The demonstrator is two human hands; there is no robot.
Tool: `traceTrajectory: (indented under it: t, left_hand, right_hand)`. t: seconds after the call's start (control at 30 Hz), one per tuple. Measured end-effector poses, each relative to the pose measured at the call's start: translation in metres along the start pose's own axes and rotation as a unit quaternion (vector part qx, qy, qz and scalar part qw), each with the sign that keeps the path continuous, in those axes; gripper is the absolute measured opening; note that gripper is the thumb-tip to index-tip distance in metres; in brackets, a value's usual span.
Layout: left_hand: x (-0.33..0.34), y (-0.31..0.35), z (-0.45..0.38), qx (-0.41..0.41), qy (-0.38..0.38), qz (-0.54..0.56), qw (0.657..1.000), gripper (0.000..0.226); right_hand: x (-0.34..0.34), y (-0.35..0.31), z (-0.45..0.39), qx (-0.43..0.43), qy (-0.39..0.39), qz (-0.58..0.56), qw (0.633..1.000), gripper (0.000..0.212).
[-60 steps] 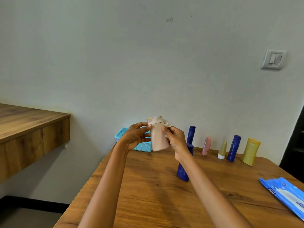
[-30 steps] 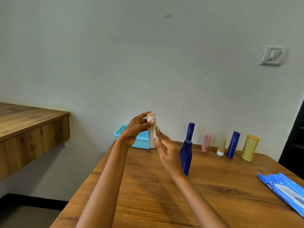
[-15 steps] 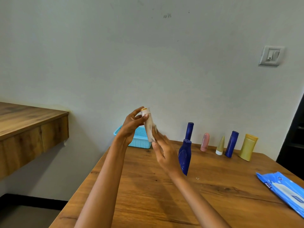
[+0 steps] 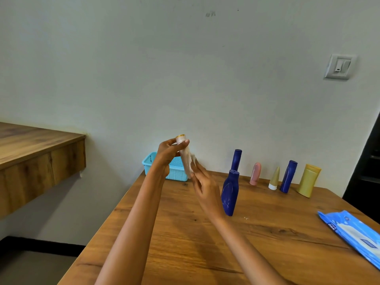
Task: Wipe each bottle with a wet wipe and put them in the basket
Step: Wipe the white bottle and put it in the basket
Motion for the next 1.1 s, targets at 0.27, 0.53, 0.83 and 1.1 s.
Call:
traceTrajectory:
  t: [0.27, 0.53, 0.83, 1.1]
  left_hand:
    - [0.007, -0.001, 0.004, 0.026, -0.004, -0.015, 1.0, 0.052]
    - [0.001, -0.023, 0.024, 0.093, 0.023, -0.124, 0.988, 0.061]
    - [-0.008, -0.041, 0.043, 0.179, 0.05, -0.21, 0.96, 0.067]
    - [-0.005, -0.049, 0.063, 0.258, 0.068, -0.252, 0.93, 0.072]
  right_hand:
    - [-0.004, -0.006, -0.015, 0.312, -0.008, -0.155, 0.937, 0.018]
    - [0.005, 0.0, -0.016, 0.64, 0.025, -0.398, 0.656, 0.02]
    - [0.0, -0.012, 0.006, 0.695, 0.019, -0.377, 0.612, 0.01]
    - [-0.008, -0.013, 0.011, 0.646, 0.023, -0.269, 0.714, 0.019]
Point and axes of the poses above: each hand's wrist, its own z-axis away from the middle knuckle, its own x-axis out of the palm, y = z × x, the point moved 1 cm from there along -z, towards the middle knuckle, and after that the axes turned 13 degrees about y, right-handed, at the moved point
